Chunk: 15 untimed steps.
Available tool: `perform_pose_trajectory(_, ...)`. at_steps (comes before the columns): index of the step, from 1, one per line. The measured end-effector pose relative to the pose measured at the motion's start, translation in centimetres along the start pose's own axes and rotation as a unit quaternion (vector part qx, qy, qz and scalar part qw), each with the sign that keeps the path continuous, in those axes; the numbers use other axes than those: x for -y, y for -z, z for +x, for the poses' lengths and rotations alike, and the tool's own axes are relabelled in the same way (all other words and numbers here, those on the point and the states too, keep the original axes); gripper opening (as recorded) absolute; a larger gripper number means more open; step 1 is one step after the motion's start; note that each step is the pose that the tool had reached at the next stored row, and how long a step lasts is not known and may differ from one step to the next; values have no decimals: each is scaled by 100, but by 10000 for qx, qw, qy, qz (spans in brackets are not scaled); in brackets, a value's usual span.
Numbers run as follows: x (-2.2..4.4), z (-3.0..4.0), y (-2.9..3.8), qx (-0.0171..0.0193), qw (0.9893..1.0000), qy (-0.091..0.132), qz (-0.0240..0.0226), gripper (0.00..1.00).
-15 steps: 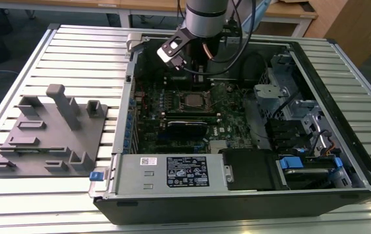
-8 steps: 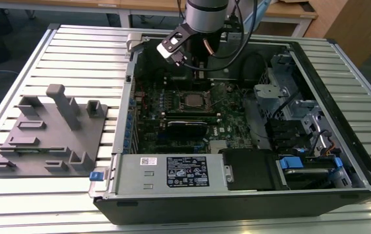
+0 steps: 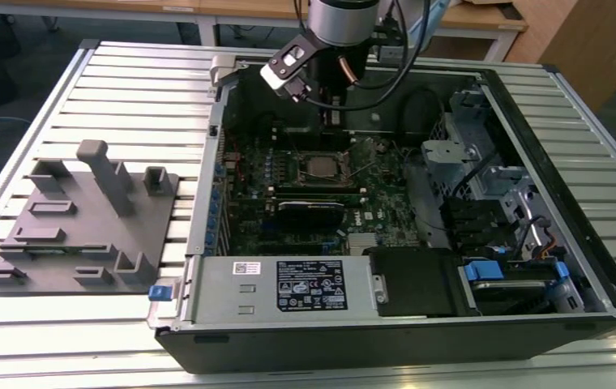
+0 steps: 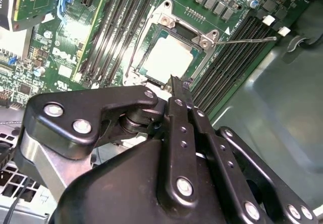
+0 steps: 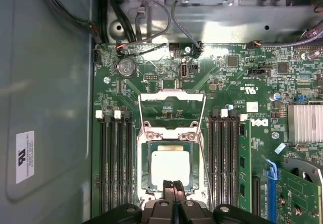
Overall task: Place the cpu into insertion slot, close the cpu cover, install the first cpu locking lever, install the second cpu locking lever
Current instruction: 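Close the cpu cover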
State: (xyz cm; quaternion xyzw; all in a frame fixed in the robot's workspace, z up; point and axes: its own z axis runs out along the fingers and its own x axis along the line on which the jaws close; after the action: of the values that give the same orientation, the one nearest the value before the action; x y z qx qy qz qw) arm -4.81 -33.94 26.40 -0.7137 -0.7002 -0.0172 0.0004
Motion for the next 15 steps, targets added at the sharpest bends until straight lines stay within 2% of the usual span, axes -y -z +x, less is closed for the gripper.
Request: perform_pose_trajectory(15, -20, 0, 6, -1, 10000, 0, 0, 10)
